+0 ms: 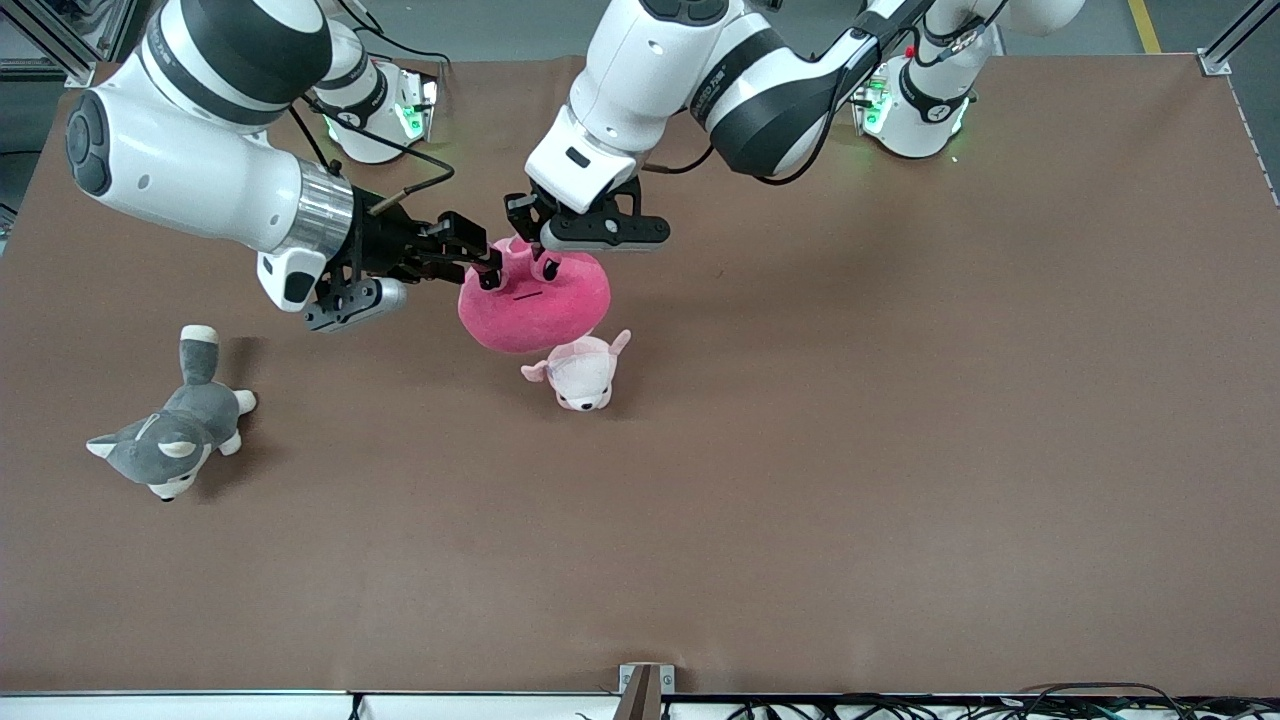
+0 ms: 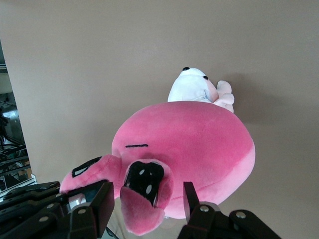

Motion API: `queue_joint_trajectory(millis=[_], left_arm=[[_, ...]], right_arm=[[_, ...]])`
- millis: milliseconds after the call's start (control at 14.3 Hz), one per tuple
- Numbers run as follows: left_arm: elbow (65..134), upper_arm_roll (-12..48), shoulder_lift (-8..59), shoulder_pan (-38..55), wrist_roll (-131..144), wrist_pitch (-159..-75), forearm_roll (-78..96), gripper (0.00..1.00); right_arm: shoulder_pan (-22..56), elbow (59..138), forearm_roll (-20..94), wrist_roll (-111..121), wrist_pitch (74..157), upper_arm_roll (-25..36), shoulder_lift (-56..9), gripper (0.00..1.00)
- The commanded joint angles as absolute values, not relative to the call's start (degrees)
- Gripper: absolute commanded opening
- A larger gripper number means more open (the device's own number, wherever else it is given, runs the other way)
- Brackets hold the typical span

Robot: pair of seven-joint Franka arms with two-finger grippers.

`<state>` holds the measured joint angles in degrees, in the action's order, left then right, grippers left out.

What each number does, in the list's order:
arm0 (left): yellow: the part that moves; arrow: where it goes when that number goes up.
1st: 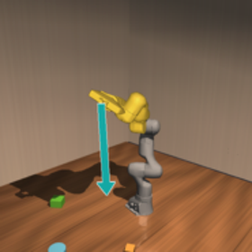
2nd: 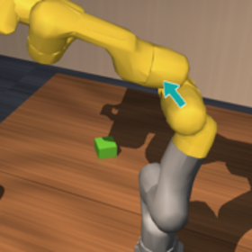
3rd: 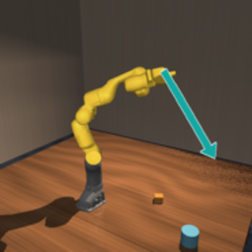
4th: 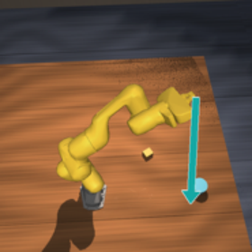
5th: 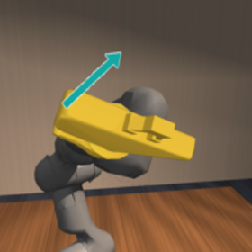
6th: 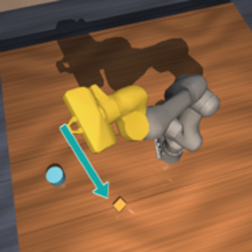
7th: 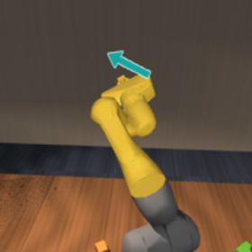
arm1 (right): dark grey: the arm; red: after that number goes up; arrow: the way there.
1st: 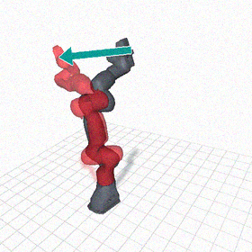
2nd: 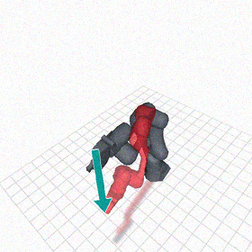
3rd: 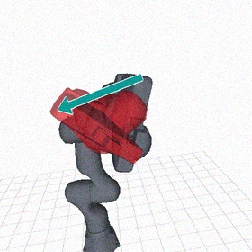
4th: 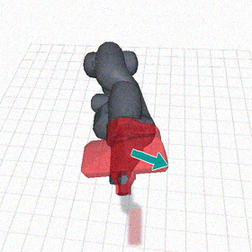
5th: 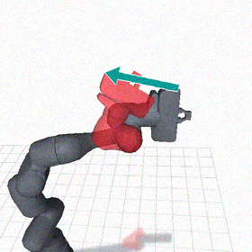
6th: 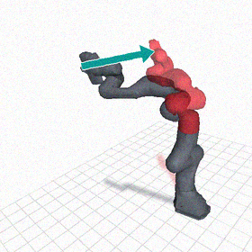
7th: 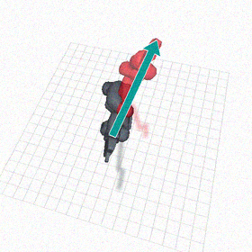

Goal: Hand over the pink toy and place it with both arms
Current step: 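Grasp the pink plush with the right gripper while the left gripper holds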

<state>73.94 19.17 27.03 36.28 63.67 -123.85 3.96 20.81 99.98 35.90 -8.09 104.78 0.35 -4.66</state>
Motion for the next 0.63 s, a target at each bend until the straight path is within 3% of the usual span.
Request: queue_joint_trajectory(millis=[0,70,210,491,561], left_arm=[[74.00,18.81,25.93,36.74,64.16,-123.84,3.52,0.00],[74.00,18.81,25.84,36.74,64.16,-123.84,3.52,0.00],[74.00,18.81,25.66,36.65,64.07,-123.66,3.52,0.00],[74.00,18.81,25.31,36.47,64.07,-123.66,3.52,0.02],[74.00,18.81,25.23,36.39,63.99,-123.66,3.52,0.11]], right_arm=[[21.97,99.23,36.47,-7.57,106.34,0.79,-5.62,0.61],[22.32,99.23,36.47,-7.56,107.04,0.79,-5.71,0.47],[22.85,99.32,36.39,-8.00,106.88,0.88,-5.89,0.32],[22.76,99.49,36.39,-7.56,105.38,0.79,-5.89,0.22],[22.76,99.41,36.39,-7.56,105.38,0.79,-5.89,0.15]])
